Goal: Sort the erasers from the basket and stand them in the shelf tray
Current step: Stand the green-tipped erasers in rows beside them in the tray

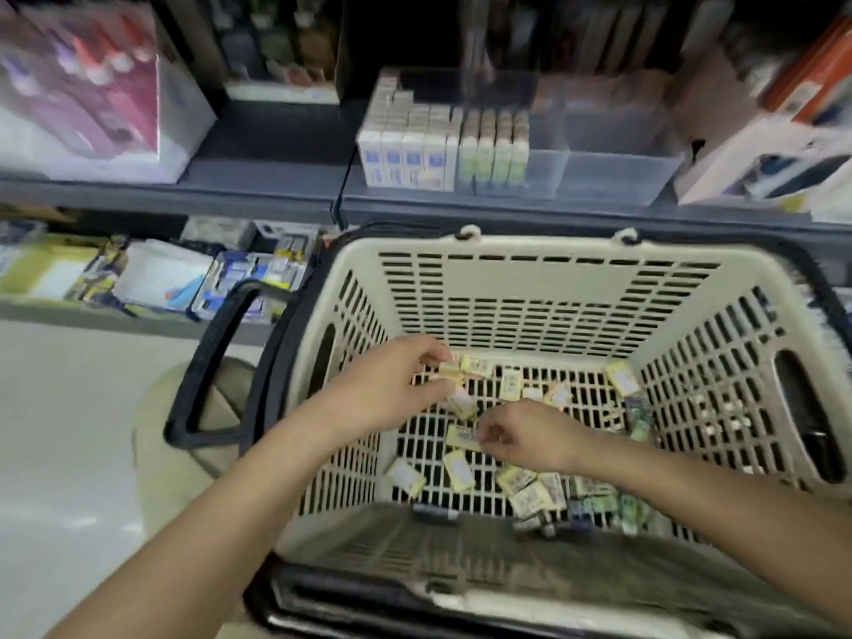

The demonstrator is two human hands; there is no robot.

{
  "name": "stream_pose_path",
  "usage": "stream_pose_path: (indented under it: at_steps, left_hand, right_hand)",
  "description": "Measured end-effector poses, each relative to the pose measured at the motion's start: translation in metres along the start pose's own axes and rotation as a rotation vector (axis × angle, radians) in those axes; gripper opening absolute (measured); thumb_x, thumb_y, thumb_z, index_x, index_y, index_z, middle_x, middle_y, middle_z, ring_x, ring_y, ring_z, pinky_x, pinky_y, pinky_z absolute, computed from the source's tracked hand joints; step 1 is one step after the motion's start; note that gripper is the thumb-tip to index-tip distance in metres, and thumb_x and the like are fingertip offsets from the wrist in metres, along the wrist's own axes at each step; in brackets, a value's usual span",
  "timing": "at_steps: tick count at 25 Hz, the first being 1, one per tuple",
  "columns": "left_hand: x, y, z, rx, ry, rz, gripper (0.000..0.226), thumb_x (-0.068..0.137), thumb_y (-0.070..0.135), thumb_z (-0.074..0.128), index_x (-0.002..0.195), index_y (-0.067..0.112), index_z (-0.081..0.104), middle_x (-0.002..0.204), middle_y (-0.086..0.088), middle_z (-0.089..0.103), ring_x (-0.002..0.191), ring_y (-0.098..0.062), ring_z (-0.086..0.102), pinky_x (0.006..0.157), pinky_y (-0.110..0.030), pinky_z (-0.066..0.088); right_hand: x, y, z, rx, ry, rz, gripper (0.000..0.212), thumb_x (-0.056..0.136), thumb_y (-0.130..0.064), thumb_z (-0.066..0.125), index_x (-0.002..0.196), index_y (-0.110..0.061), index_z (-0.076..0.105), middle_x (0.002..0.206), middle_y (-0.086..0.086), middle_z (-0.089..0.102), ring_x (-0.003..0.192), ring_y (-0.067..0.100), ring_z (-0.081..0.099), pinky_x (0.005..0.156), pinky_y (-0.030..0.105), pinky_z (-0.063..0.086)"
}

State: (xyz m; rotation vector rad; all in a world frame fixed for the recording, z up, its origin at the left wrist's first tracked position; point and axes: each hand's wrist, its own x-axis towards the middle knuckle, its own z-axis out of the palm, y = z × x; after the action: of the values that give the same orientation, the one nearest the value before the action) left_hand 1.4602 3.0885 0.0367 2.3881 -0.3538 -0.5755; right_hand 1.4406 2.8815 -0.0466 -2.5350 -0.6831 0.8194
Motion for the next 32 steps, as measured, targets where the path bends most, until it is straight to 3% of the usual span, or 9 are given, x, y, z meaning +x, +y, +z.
stream_pose_path:
  at_steps: [9,13,15,18,20,22,26,29,32]
  left_hand:
    - [-0.039,-0.024,0.0,-0.081,0.073,-0.138,0.035,0.087,0.028,0.063,0.119,0.023,0.054,0.109,0.012,0.056,0.106,-0.006,0.053,0.097,-0.032,0.045]
    - [-0.037,-0.026,-0.001,-0.092,0.031,-0.157,0.033,0.086,0.029,0.063,0.118,0.025,0.054,0.107,0.014,0.055,0.106,-0.007,0.053,0.096,-0.029,0.044]
    - [-0.036,-0.024,-0.001,-0.07,0.002,-0.165,0.034,0.087,0.031,0.063,0.118,0.025,0.054,0.108,0.014,0.054,0.106,-0.006,0.052,0.095,-0.028,0.044]
    - [-0.032,-0.014,0.001,-0.008,-0.074,-0.163,0.038,0.087,0.035,0.061,0.123,0.025,0.052,0.122,0.009,0.056,0.107,-0.006,0.051,0.092,-0.024,0.041]
    - [-0.022,-0.001,0.012,0.152,-0.273,-0.132,0.047,0.086,0.038,0.061,0.128,0.022,0.047,0.129,0.005,0.053,0.112,-0.011,0.052,0.086,-0.022,0.039]
    - [-0.01,0.018,0.036,0.326,-0.504,-0.059,0.047,0.085,0.037,0.064,0.123,0.015,0.049,0.115,0.0,0.059,0.101,-0.018,0.056,0.072,-0.022,0.04]
    - [0.015,0.031,0.072,0.292,-0.537,-0.011,0.027,0.089,0.025,0.061,0.112,0.009,0.058,0.086,-0.002,0.063,0.073,-0.016,0.06,0.054,-0.021,0.042]
    - [0.03,0.018,0.073,0.055,-0.619,-0.189,0.034,0.095,0.015,0.051,0.128,0.006,0.05,0.088,-0.005,0.062,0.074,-0.015,0.064,0.056,-0.02,0.054]
    - [0.04,0.009,0.072,-0.147,-0.594,-0.323,0.049,0.093,0.007,0.05,0.141,0.01,0.035,0.088,-0.005,0.059,0.075,-0.014,0.065,0.067,-0.024,0.057]
  right_hand:
    - [0.057,-0.053,0.068,-0.383,-0.226,-0.142,0.036,0.085,-0.041,0.059,0.099,-0.008,0.058,0.103,0.011,0.057,0.092,0.029,0.055,0.063,0.032,0.042]
    - [0.047,-0.042,0.068,-0.465,-0.278,-0.178,0.031,0.082,-0.035,0.061,0.102,-0.012,0.065,0.106,0.008,0.055,0.102,0.026,0.05,0.086,0.036,0.042]
    - [0.037,-0.039,0.063,-0.373,-0.286,-0.194,0.027,0.081,-0.03,0.061,0.103,-0.014,0.066,0.107,0.006,0.055,0.104,0.024,0.049,0.09,0.036,0.04]
    - [0.021,-0.037,0.039,-0.109,-0.227,-0.124,0.024,0.08,-0.027,0.062,0.099,-0.013,0.057,0.098,0.003,0.057,0.091,0.019,0.053,0.078,0.032,0.046]
    - [0.011,-0.036,0.016,0.157,-0.189,-0.028,0.019,0.081,-0.023,0.064,0.095,-0.012,0.059,0.088,0.003,0.06,0.081,0.019,0.057,0.073,0.033,0.049]
    - [-0.003,-0.03,-0.001,0.429,-0.157,0.05,0.008,0.08,-0.016,0.068,0.087,-0.012,0.065,0.082,0.005,0.065,0.073,0.014,0.057,0.07,0.031,0.049]
    - [-0.033,-0.004,-0.013,0.678,-0.164,0.192,0.003,0.083,-0.019,0.066,0.084,-0.02,0.069,0.081,-0.002,0.069,0.069,0.002,0.06,0.065,0.015,0.046]
    - [-0.037,0.016,0.001,0.336,-0.229,0.206,0.021,0.088,-0.016,0.059,0.107,-0.011,0.066,0.106,0.004,0.067,0.089,0.012,0.063,0.08,0.023,0.051]
    - [-0.033,0.012,0.027,-0.049,-0.391,0.043,0.037,0.084,-0.013,0.059,0.121,-0.014,0.059,0.122,0.006,0.058,0.109,0.021,0.055,0.085,0.026,0.045]
